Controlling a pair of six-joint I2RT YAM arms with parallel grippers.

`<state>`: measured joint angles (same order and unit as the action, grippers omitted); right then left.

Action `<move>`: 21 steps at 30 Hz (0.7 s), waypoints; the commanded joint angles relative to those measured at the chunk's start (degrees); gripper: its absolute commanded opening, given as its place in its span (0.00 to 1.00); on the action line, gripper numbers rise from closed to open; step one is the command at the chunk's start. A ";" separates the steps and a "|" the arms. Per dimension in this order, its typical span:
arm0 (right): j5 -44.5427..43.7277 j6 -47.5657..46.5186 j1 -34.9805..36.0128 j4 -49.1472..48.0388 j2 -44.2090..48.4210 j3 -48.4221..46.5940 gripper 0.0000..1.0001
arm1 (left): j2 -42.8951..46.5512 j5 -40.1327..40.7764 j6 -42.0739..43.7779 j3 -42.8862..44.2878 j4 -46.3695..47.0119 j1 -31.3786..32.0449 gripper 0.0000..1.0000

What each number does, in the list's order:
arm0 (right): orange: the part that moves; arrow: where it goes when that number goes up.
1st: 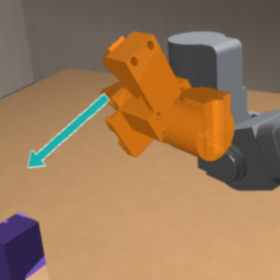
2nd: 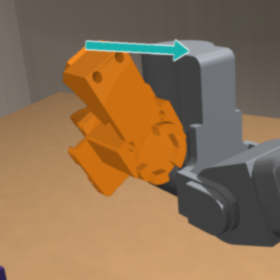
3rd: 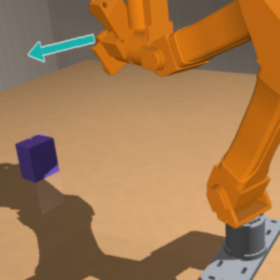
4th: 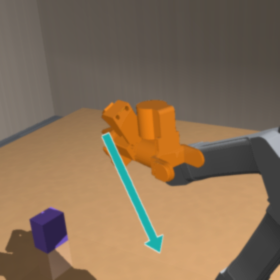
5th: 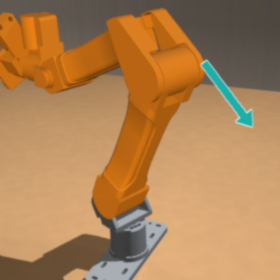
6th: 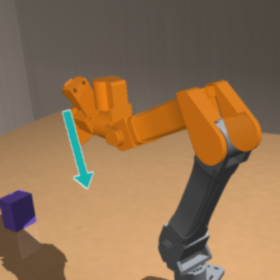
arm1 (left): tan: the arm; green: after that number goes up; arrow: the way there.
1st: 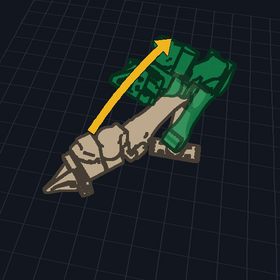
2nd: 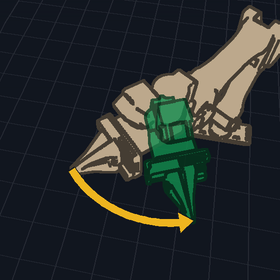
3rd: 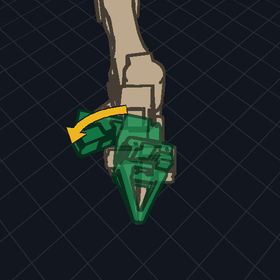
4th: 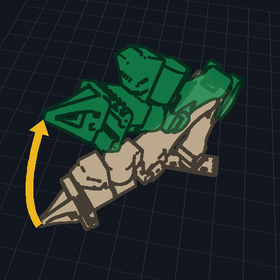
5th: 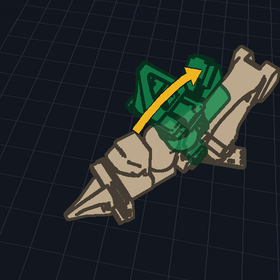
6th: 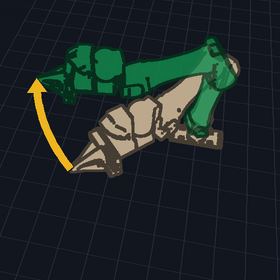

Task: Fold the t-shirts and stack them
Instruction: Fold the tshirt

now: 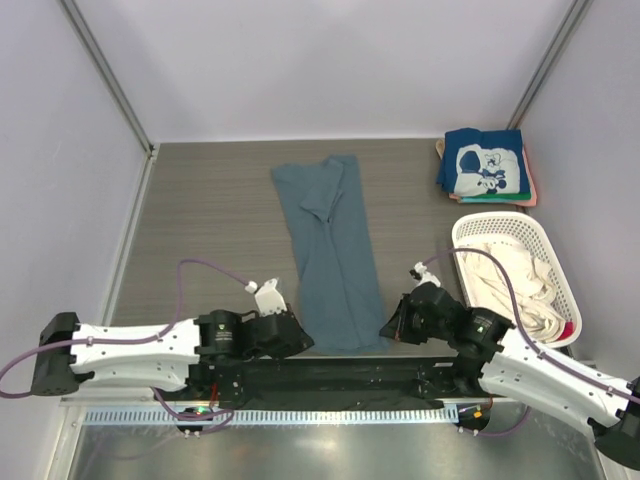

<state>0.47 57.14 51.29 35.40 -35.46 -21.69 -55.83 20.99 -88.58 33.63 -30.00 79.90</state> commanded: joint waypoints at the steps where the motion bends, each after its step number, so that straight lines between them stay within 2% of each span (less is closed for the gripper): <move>1: -3.36 -0.71 0.39 3.71 -1.35 -7.38 0.01 | 2.39 8.53 -0.20 7.30 -10.50 0.17 0.00; 5: -9.07 -4.57 0.13 5.29 -7.06 -17.82 0.01 | 4.24 11.35 5.24 13.99 -17.72 -4.21 0.00; 8: -12.51 -10.09 -2.15 5.56 -14.35 -25.99 0.01 | 5.03 8.81 12.70 15.68 -16.15 -12.02 0.00; 9: -12.68 -11.95 -3.55 5.56 -16.29 -27.86 0.01 | 4.68 5.23 14.73 16.38 -15.36 -17.35 0.00; 10: -11.90 -13.62 -4.87 5.21 -20.92 -29.70 0.01 | 4.25 3.72 19.01 16.64 -13.53 -19.93 0.00; 11: -11.37 -16.77 -8.10 5.03 -23.05 -33.12 0.01 | 3.63 2.14 20.88 17.26 -12.64 -22.39 0.00; 17: -5.85 -25.06 -17.97 0.82 -38.52 -43.58 0.01 | -7.95 -10.17 34.42 24.46 -6.04 -42.15 0.00; 21: -2.85 -27.70 -22.62 -1.55 -48.19 -49.31 0.01 | -17.62 -17.81 39.43 30.26 -1.91 -49.29 0.00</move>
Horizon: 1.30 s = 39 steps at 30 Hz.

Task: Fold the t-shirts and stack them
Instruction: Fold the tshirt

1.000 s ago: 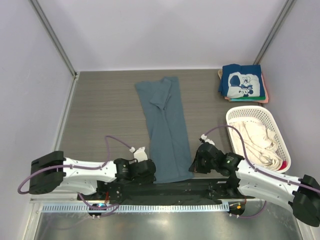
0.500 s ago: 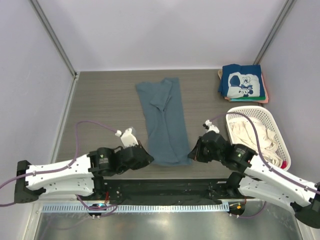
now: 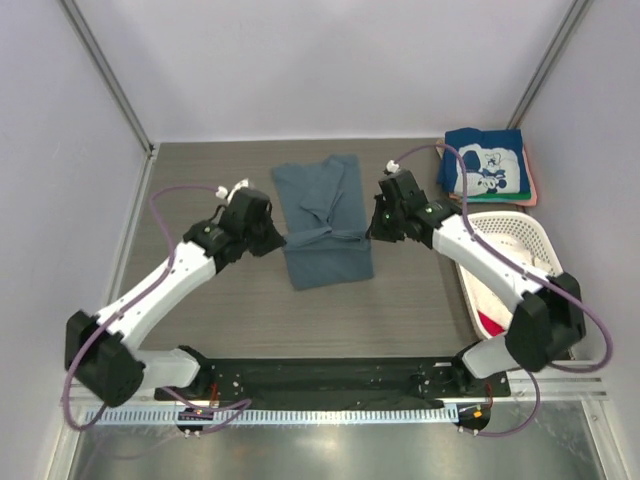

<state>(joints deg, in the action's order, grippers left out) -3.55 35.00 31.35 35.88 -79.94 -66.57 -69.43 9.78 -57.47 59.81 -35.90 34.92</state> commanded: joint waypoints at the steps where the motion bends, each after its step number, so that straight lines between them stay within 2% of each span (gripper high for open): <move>1: 1.87 -6.17 -3.31 -2.91 -5.38 -5.49 0.01 | -8.40 -8.71 9.12 6.78 5.04 -5.37 0.00; 5: 4.94 -7.40 -5.86 -3.62 -14.95 -11.81 0.01 | -18.53 -12.32 12.64 14.18 5.58 -9.42 0.00; 11: 7.94 -8.55 -8.94 -4.15 -23.50 -18.76 0.01 | -31.18 -16.55 14.32 23.31 5.23 -13.11 0.00; 20: 14.27 -9.16 -12.72 -3.97 -34.74 -26.24 0.01 | -40.25 -17.60 14.67 28.86 2.85 -14.70 0.02; 22: 15.32 -8.99 -13.68 -3.97 -36.50 -27.21 0.11 | -42.53 -17.78 15.02 30.09 1.90 -15.14 0.05; 25: 19.45 -8.99 -14.91 -3.97 -40.63 -32.03 0.34 | -45.52 -16.90 15.20 34.40 -1.00 -16.89 0.21; 26: 20.33 -9.08 -15.27 -3.97 -42.91 -35.79 0.39 | -46.32 -16.81 15.28 35.97 -1.71 -18.38 0.31; 27: 21.73 -9.16 -15.70 -3.63 -43.89 -38.00 0.53 | -47.19 -16.81 15.29 40.17 -2.41 -19.18 0.38; 28: 21.57 -9.43 -16.84 -2.58 -45.11 -40.63 0.57 | -48.33 -17.33 15.63 43.17 -4.51 -20.14 0.48; 29: 20.96 -9.08 -17.55 0.48 -46.00 -45.79 0.59 | -51.65 -17.86 15.98 51.46 -6.70 -21.72 0.59; 31: 20.43 -8.11 -19.13 2.43 -45.66 -48.65 0.62 | -55.18 -18.31 17.65 61.25 -16.42 -22.61 0.63; 32: 19.99 -7.76 -20.09 2.53 -44.52 -47.88 0.62 | -57.03 -18.31 18.53 68.96 -18.92 -22.61 0.65; 33: 19.12 -7.93 -20.36 2.62 -40.77 -46.56 0.62 | -56.96 -19.00 19.84 70.43 -20.68 -22.44 0.66; 34: 17.72 -8.46 -20.28 2.36 -38.73 -44.90 0.63 | -56.18 -19.36 20.12 70.09 -20.79 -22.09 0.66; 36: 17.96 -8.90 -20.02 -0.09 -33.46 -35.34 0.62 | -50.06 -19.88 20.47 60.64 -15.73 -20.86 0.66; 37: 19.44 -8.64 -19.84 -3.59 -28.39 -27.47 0.61 | -47.58 -20.24 19.86 56.16 -13.17 -20.16 0.65; 38: 20.76 -8.20 -19.23 -5.62 -26.25 -23.65 0.59 | -44.77 -20.59 19.42 46.89 -10.62 -19.72 0.65; 39: 22.00 -7.59 -18.35 -7.30 -24.49 -20.39 0.57 | -40.22 -20.77 18.98 42.62 -6.50 -19.19 0.65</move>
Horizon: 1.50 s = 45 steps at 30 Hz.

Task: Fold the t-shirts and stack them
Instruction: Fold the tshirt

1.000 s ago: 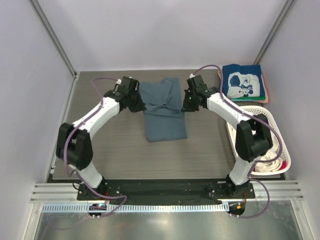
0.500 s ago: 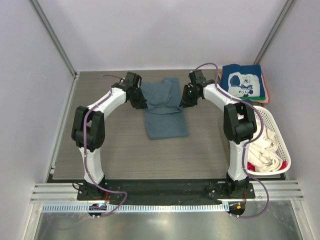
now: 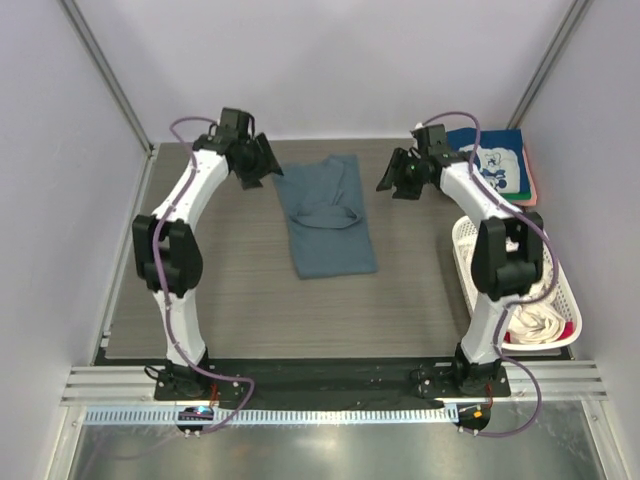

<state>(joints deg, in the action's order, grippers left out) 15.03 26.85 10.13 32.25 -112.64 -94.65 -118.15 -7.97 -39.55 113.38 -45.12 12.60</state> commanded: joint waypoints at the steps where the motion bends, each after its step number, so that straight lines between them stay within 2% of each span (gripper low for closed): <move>1: 4.21 0.57 3.66 -5.43 10.75 10.42 0.57 | 10.98 -2.67 0.18 -14.73 4.33 4.35 0.64; 2: 5.18 0.48 6.02 -5.79 11.38 14.19 0.56 | 12.92 -2.41 -0.35 -21.38 5.91 5.06 0.64; 4: 5.01 0.04 8.40 -5.79 11.74 17.11 0.56 | 17.76 -1.62 -1.23 -26.96 9.26 7.60 0.63; 8: 3.69 0.39 14.12 -6.58 8.68 17.05 0.54 | 23.56 -0.65 -2.63 -37.15 11.90 11.21 0.62; 11: 3.08 0.92 16.41 -7.11 6.04 14.94 0.54 | 28.57 -1.26 -2.90 -41.65 12.25 11.92 0.62; 16: 1.59 -0.13 17.12 -5.90 -2.48 8.27 0.53 | 35.87 1.29 -0.71 -43.68 8.92 11.92 0.63; 24: -2.11 -2.42 15.54 0.79 -14.88 -12.37 0.53 | 39.75 2.17 1.05 -44.74 6.54 11.83 0.63; 28: -5.71 -2.51 12.38 6.49 -21.99 -30.81 0.54 | 39.92 0.67 0.09 -45.26 6.89 11.83 0.63; 29: -5.71 -2.16 11.50 7.55 -25.23 -39.12 0.55 | 40.01 0.50 -0.43 -45.62 7.07 11.83 0.63; 31: -3.00 -0.23 8.77 9.31 -26.49 -45.77 0.55 | 40.62 0.32 -1.14 -46.84 7.85 11.83 0.62; 33: -2.19 -0.57 7.54 9.06 -22.30 -43.53 0.56 | 41.07 -0.21 -2.28 -48.42 9.86 12.01 0.62; 35: -3.16 -2.32 6.92 7.66 -17.29 -32.66 0.58 | 41.42 -2.39 -3.16 -52.02 12.42 12.01 0.62; 36: -2.99 -2.68 6.75 6.78 -10.91 -27.92 0.58 | 41.33 -3.36 -4.38 -53.34 15.47 12.10 0.62; 37: -2.64 -2.86 6.40 4.42 -8.06 -17.60 0.59 | 41.16 -4.42 -5.00 -55.96 17.07 12.10 0.61; 39: -1.85 -2.60 6.13 1.86 0.18 -7.88 0.60 | 40.19 -6.09 -6.93 -58.18 21.10 12.45 0.60; 40: -0.80 -2.51 6.13 0.02 2.58 0.09 0.60 | 39.84 -6.27 -7.38 -60.01 22.43 13.06 0.60; 45: 1.40 -3.73 6.04 -1.31 11.11 16.49 0.61 | 37.56 -4.60 -9.31 -63.81 28.59 14.91 0.59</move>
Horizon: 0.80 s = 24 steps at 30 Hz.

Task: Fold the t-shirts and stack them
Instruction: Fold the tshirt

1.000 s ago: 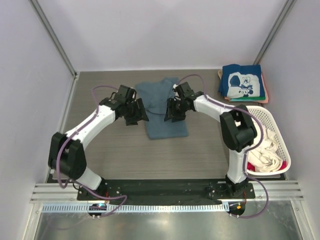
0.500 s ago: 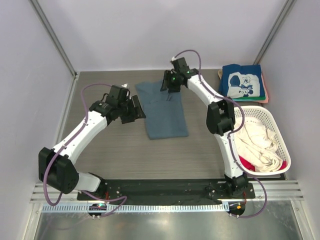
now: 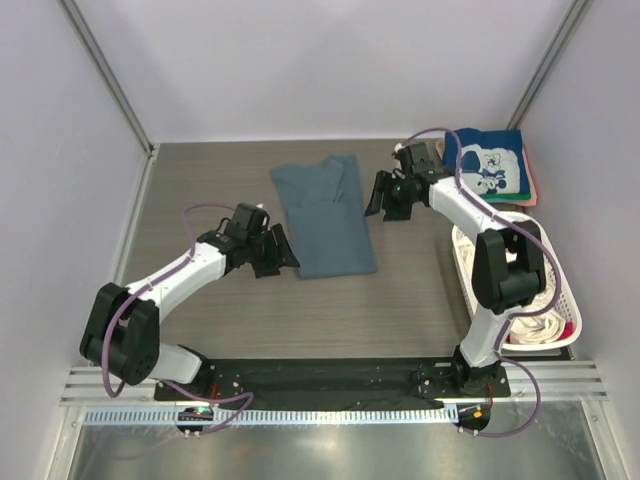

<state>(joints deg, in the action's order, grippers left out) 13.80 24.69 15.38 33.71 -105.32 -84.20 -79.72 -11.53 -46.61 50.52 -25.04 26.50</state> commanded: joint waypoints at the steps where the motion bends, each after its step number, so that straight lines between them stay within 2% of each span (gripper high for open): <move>1: 3.59 -1.40 0.80 -4.08 5.72 10.59 0.61 | -1.22 -0.78 -3.13 -2.17 9.30 1.27 0.59; 3: 6.31 -1.22 0.88 -5.76 7.66 16.32 0.61 | -2.36 -0.43 -4.36 -4.02 11.85 1.71 0.59; 7: 5.89 -1.13 0.97 -8.56 8.99 23.62 0.61 | -4.38 0.89 -5.42 -5.78 14.40 2.41 0.58; 18: 6.85 0.27 3.78 -14.29 5.39 28.22 0.59 | -10.19 3.00 -7.09 -7.98 19.85 3.73 0.56; 20: 7.11 0.54 4.05 -14.73 4.77 28.66 0.52 | -11.32 3.09 -7.44 -8.33 21.25 3.91 0.55; 24: 6.85 0.62 4.05 -16.31 4.86 29.53 0.36 | -12.82 4.58 -8.49 -8.86 22.49 4.08 0.45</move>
<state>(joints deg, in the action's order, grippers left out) 21.28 25.17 19.16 19.75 -99.79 -55.86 -90.59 -9.78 -54.24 42.87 -5.06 30.17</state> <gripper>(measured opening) 0.390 0.472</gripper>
